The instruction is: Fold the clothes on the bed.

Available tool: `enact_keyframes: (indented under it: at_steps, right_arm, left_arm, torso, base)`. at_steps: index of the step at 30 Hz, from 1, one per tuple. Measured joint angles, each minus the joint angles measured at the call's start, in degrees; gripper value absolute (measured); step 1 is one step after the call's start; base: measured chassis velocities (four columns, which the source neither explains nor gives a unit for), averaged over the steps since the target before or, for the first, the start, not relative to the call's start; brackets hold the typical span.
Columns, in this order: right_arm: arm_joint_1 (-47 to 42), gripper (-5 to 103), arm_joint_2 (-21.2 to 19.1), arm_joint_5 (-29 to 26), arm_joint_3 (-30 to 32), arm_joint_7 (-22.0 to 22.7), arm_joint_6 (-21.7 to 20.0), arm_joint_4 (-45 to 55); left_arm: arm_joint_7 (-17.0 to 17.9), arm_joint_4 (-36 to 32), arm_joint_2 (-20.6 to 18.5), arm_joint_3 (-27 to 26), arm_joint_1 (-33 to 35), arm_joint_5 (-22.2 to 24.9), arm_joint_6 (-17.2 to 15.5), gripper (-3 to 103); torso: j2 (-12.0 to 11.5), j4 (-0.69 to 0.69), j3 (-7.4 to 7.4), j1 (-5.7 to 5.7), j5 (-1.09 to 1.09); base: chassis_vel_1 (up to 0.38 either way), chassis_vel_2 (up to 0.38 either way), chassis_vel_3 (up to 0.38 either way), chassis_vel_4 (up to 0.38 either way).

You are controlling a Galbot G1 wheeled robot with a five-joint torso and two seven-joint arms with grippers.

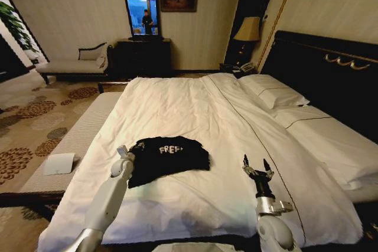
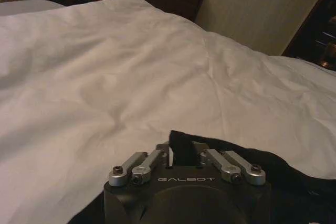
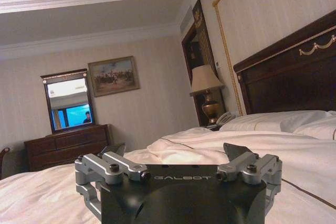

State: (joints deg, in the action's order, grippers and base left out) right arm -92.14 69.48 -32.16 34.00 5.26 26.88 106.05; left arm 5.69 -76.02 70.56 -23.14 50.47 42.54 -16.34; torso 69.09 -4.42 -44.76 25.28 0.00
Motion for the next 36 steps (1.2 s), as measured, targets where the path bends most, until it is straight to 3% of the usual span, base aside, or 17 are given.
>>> enact_keyframes:
  at_steps: [3, 5, 11, 14, 17, 20, 22, 25, 27, 29, 31, 33, 36]
  right_arm:
    - [0.74, 100, -0.28, -0.01, -0.29, 0.67, -0.41, -0.46]
    - [1.05, 100, -0.49, -0.03, -0.45, 1.16, -0.74, -0.70]
    - [1.90, 100, -2.17, -1.05, -1.30, 4.88, -3.76, -1.08]
    - [2.76, 100, -6.84, -7.36, -2.35, 5.95, -8.13, -0.64]
    - [4.75, 100, -10.45, -12.80, -3.37, 6.00, -9.79, -0.77]
    - [9.69, 100, -16.02, -23.40, -5.98, 3.72, -15.12, -1.63]
    - [11.23, 100, -17.29, -26.14, -6.84, 3.23, -17.00, -1.78]
    - [19.20, 100, -20.68, -34.44, -12.17, 1.83, -23.98, -4.06]
    - [20.24, 100, -20.91, -35.03, -12.85, 1.70, -24.49, -4.49]
    - [30.28, 100, -21.89, -39.44, -19.92, -0.73, -29.55, -9.33]
    - [32.44, 100, -21.85, -40.07, -21.73, -1.72, -30.73, -10.77]
    - [38.53, 100, -21.21, -40.44, -27.34, -5.04, -33.05, -15.26]
    - [45.72, 100, -19.32, -40.41, -33.91, -6.05, -35.12, -21.06]
  left_arm:
    - [-0.01, -0.50, -0.38, -0.15, 0.19, 0.46, -0.17, 9]
    - [-0.01, -0.64, -0.41, -0.22, 0.28, 0.56, -0.22, 4]
    - [-0.02, -1.62, -0.05, -0.61, 0.88, 0.65, -0.18, 2]
    - [-0.03, -3.07, 0.23, -0.88, 0.98, 1.00, 0.35, 2]
    - [-0.11, -4.18, 0.20, -1.01, 1.05, 1.20, 0.82, 2]
    - [-0.30, -6.10, -0.14, -1.17, 1.73, 1.73, 1.88, 2]
    - [-0.32, -6.49, -0.25, -1.17, 2.02, 1.74, 2.18, 2]
    - [-0.73, -7.68, -0.46, -1.56, 2.95, 1.74, 3.33, 2]
    - [-0.77, -7.74, -0.46, -1.67, 3.00, 1.74, 3.46, 2]
    - [-0.67, -8.07, -0.58, -3.25, 2.99, 2.47, 4.33, 2]
    - [-0.42, -8.04, -0.80, -3.72, 2.78, 2.77, 4.40, 2]
    - [-0.19, -7.67, -1.72, -4.52, 1.99, 3.31, 4.47, 2]
    - [-0.16, -7.54, -2.78, -4.90, 1.65, 3.61, 4.47, 2]
  torso:
    - [0.00, 0.00, 0.00, 0.00, 0.00]
    - [0.00, 0.00, 0.00, 0.00, 0.00]
    - [0.00, 0.00, 0.00, 0.00, 0.01]
    - [0.00, -0.02, 0.00, 0.00, 0.01]
    - [0.00, -0.02, 0.00, 0.00, 0.02]
    - [0.00, 0.00, 0.00, 0.00, 0.03]
    - [0.00, -0.01, 0.00, 0.00, 0.01]
    - [0.00, -0.01, -0.01, 0.00, 0.01]
    - [0.00, -0.01, -0.01, 0.00, 0.01]
    - [0.00, 0.03, 0.00, 0.00, -0.01]
    - [-0.01, 0.03, -0.01, 0.00, 0.00]
    - [-0.01, 0.00, -0.01, 0.01, 0.00]
    - [-0.01, 0.00, -0.01, 0.01, 0.01]
  base:
    - [0.000, 0.000, 0.000, 0.000]
    - [0.000, 0.000, 0.000, 0.000]
    - [0.000, 0.000, 0.000, 0.000]
    - [0.000, 0.000, 0.000, 0.000]
    - [0.000, 0.000, 0.000, 0.000]
    - [0.000, 0.000, 0.000, 0.000]
    - [0.000, 0.000, 0.000, 0.000]
    - [0.000, 0.000, 0.000, 0.000]
    - [0.000, 0.000, 0.000, 0.000]
    - [0.000, 0.000, 0.000, 0.000]
    - [0.000, 0.000, 0.000, 0.000]
    - [0.000, 0.000, 0.000, 0.000]
    - [0.000, 0.000, 0.000, 0.000]
